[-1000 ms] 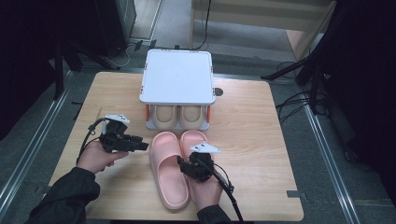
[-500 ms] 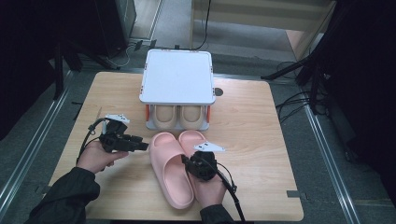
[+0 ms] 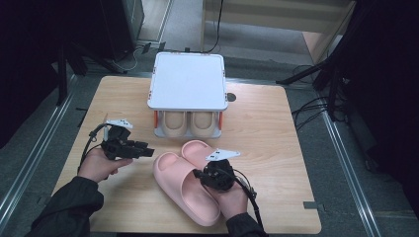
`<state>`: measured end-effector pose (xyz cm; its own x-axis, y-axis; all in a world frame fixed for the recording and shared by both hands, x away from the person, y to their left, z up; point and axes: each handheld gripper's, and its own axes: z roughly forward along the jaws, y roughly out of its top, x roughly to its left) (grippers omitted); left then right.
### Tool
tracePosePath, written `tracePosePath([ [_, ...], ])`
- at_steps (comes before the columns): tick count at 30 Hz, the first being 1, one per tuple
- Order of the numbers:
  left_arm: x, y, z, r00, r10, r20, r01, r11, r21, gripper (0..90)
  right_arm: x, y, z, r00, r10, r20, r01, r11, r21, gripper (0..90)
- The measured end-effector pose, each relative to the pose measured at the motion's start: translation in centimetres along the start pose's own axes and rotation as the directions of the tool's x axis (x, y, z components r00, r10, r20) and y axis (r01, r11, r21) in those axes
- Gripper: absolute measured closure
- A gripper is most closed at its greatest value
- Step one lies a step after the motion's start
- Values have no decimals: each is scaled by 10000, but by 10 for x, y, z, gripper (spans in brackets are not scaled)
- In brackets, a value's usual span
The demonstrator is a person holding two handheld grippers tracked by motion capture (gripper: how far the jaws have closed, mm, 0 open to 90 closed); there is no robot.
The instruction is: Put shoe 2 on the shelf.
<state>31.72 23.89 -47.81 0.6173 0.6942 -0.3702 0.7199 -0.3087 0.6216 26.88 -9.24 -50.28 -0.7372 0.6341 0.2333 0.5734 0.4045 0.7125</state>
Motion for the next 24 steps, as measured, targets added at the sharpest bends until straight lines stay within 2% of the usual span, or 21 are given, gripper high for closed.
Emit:
tracePosePath([
  [2,2,-1,-2,10000,-61,-44,61,10000,-40,502,-2,3,-3,9981,-331,-527,334,9994,57,772],
  [4,5,-1,-4,9999,-116,-66,115,9998,-139,500,-4,7,-5,9907,-678,-1179,702,9974,163,772],
  [7,8,-3,-8,9998,-176,-136,174,9997,-185,500,-3,14,-6,9714,-1416,-1907,1514,9877,379,772],
  [9,10,-3,-10,9996,-193,-210,188,9995,-236,501,-1,19,-5,9559,-1905,-2234,2067,9770,516,771],
  [11,11,-5,-12,9993,-291,-253,284,9992,-282,501,-1,22,-4,9477,-1968,-2513,2186,9739,614,771],
  [16,14,-10,-18,9984,-455,-343,441,9982,-397,501,-4,32,1,9256,-1791,-3334,2117,9752,638,770],
  [19,15,-14,-22,9976,-563,-412,546,9976,-416,499,-4,38,3,9105,-2020,-3609,2388,9692,600,767],
  [24,16,-21,-28,9960,-720,-526,693,9963,-517,496,-4,48,7,8982,-2021,-3903,2551,9629,885,769],
])
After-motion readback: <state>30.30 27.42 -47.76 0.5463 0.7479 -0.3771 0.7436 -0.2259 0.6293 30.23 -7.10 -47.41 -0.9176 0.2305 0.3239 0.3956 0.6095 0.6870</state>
